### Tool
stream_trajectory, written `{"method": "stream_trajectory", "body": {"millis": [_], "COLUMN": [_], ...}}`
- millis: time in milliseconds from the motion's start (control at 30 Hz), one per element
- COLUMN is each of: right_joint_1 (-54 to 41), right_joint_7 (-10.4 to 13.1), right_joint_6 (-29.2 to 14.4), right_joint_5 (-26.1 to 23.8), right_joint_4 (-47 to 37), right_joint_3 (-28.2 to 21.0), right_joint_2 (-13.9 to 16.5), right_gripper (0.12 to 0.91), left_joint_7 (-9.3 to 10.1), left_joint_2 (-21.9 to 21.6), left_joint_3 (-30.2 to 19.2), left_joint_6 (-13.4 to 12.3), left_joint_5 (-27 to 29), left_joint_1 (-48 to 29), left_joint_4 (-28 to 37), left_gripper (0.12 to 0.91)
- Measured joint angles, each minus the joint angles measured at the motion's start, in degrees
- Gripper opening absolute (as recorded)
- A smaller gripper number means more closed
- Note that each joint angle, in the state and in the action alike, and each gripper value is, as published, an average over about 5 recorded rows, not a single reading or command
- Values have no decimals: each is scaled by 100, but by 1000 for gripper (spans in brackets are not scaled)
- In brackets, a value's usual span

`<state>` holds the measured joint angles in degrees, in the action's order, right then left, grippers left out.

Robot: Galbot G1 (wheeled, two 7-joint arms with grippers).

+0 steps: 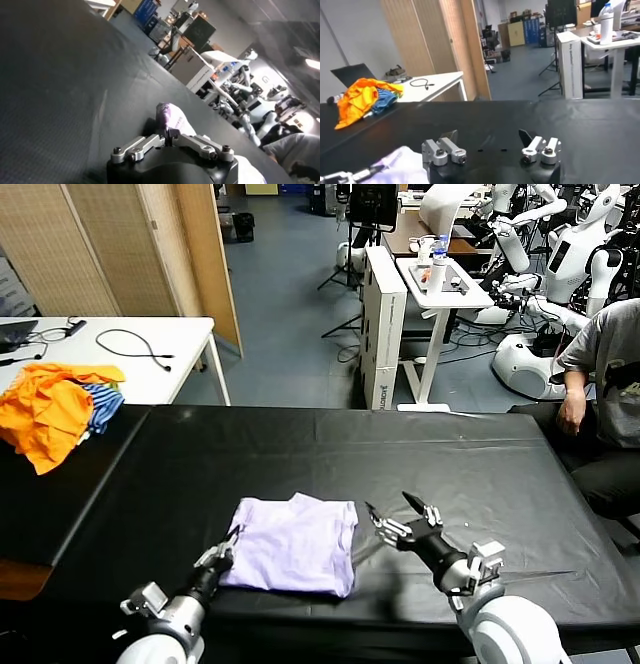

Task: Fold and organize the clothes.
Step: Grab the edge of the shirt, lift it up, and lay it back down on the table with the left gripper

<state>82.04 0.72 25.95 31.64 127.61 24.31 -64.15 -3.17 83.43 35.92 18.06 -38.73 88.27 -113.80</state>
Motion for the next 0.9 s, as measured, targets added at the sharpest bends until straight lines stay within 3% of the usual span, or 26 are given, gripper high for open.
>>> {"method": "stream_trajectory", "body": {"millis": [300, 733, 900], "right_joint_1": [47, -66, -34], "right_joint_7": [-7, -4, -4], "right_joint_6": [-56, -71, -90], "right_joint_5": [-328, -390, -420], "right_joint_4": [-295, -580, -626], "right_joint_3": [-69, -232, -242], "right_joint_2": [-18, -75, -109], "right_gripper": [907, 907, 907], "left_joint_7": [108, 84, 124], "left_joint_2": [-494, -2086, -2414], "left_joint_3": [449, 1862, 2379], "left_joint_6": [8, -24, -41], "left_joint_5": [1303, 1345, 1610], "left_joint_1": [122, 487, 618], "left_joint_4": [-366, -719, -865], "left_gripper": [171, 171, 171]}}
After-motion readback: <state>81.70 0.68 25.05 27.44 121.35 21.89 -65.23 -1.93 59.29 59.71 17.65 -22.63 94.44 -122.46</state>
